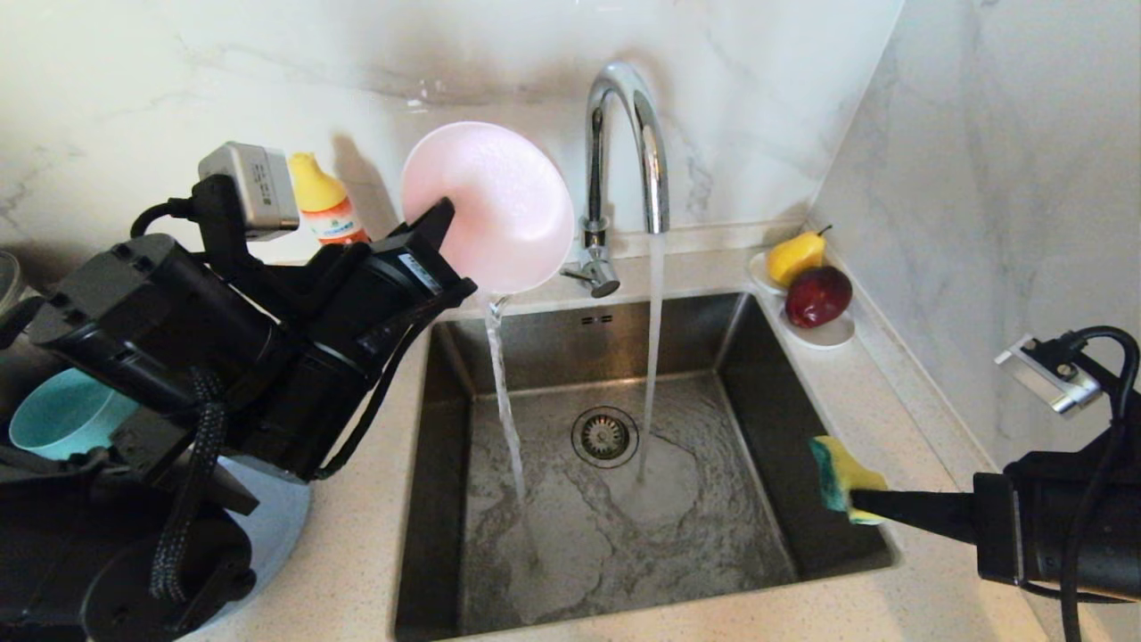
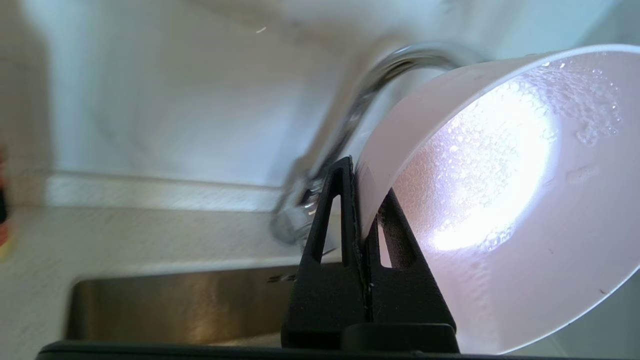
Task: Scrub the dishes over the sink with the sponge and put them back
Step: Rinse the bowl
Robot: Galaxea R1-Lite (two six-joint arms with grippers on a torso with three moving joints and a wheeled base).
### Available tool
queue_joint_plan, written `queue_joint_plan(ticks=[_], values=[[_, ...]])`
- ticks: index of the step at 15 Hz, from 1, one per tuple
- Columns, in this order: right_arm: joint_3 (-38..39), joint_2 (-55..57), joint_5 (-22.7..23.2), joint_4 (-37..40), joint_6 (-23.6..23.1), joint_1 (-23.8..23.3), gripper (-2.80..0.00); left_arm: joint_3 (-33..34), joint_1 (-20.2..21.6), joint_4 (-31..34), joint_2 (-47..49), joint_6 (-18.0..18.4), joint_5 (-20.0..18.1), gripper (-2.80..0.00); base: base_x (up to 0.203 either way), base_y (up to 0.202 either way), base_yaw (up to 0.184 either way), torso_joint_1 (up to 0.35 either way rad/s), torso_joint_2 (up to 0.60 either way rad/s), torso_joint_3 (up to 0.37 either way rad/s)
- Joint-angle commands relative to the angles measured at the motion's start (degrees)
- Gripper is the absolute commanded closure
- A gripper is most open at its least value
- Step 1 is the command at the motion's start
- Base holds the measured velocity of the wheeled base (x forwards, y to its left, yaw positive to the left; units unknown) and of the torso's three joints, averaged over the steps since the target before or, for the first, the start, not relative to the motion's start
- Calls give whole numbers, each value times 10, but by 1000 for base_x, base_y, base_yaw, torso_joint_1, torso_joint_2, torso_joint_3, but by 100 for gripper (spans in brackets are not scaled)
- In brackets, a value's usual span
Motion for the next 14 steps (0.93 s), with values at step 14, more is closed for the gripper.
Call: queue_joint_plan(ticks=[14], values=[[-3, -15, -4, 0, 2, -4, 0, -27, 86, 413, -66, -55, -21, 0, 0, 0, 0, 0, 0, 0]])
